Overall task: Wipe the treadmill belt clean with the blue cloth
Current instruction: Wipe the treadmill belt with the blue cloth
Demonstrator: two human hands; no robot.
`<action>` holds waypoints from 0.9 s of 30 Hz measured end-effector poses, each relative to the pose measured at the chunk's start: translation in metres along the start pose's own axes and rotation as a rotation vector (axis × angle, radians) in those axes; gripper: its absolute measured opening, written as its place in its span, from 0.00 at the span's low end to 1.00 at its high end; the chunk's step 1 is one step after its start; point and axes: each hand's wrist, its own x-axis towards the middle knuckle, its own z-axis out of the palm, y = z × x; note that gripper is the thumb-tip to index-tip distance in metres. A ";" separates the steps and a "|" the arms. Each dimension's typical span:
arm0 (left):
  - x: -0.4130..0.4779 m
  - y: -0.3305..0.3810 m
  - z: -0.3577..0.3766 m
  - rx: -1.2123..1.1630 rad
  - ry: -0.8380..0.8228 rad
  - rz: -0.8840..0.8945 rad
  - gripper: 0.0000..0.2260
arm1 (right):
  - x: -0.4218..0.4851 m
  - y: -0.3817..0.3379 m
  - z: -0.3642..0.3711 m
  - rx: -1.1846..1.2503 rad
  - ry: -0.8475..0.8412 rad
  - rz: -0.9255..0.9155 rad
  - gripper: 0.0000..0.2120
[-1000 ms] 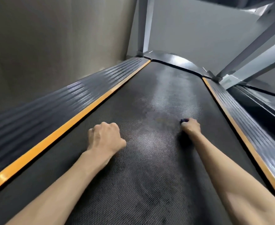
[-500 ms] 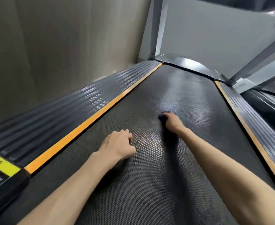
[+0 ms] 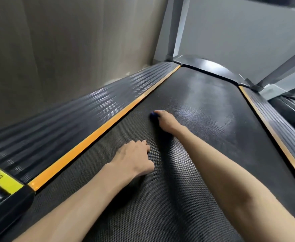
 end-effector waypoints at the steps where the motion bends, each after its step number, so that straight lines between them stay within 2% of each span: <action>1: 0.001 0.000 0.000 0.008 -0.005 0.011 0.27 | 0.002 0.009 0.000 -0.028 0.047 0.114 0.20; 3: 0.002 0.000 -0.003 0.016 -0.018 0.011 0.26 | 0.005 0.008 0.005 -0.083 0.080 0.177 0.20; 6: 0.007 -0.001 -0.005 0.026 -0.027 -0.020 0.23 | 0.002 0.001 0.009 -0.074 0.053 0.085 0.20; 11: 0.008 0.008 -0.007 0.076 0.083 -0.095 0.17 | -0.079 -0.001 0.003 0.066 0.040 -0.311 0.21; 14: 0.003 0.021 -0.005 0.136 0.167 -0.116 0.17 | -0.136 -0.001 -0.002 0.112 -0.005 -0.458 0.20; 16: 0.001 0.029 -0.002 0.155 0.200 -0.109 0.17 | -0.139 0.015 -0.009 0.080 -0.023 -0.526 0.19; 18: 0.000 0.033 0.001 0.168 0.212 -0.091 0.16 | -0.113 0.039 -0.010 0.044 0.049 -0.405 0.19; 21: -0.001 0.037 0.005 0.186 0.212 -0.073 0.16 | -0.066 0.056 -0.008 0.029 0.171 0.066 0.20; 22: -0.001 0.037 0.005 0.180 0.211 -0.079 0.16 | -0.057 0.053 -0.007 0.014 0.173 0.159 0.20; 24: -0.002 0.037 0.004 0.160 0.202 -0.109 0.16 | -0.057 0.038 -0.005 -0.002 0.177 0.175 0.21; 25: -0.002 0.038 0.003 0.152 0.196 -0.126 0.15 | -0.067 0.028 -0.006 0.008 0.179 0.110 0.21; 27: -0.003 0.039 0.001 0.154 0.192 -0.156 0.13 | -0.099 0.014 -0.002 0.040 0.157 -0.133 0.20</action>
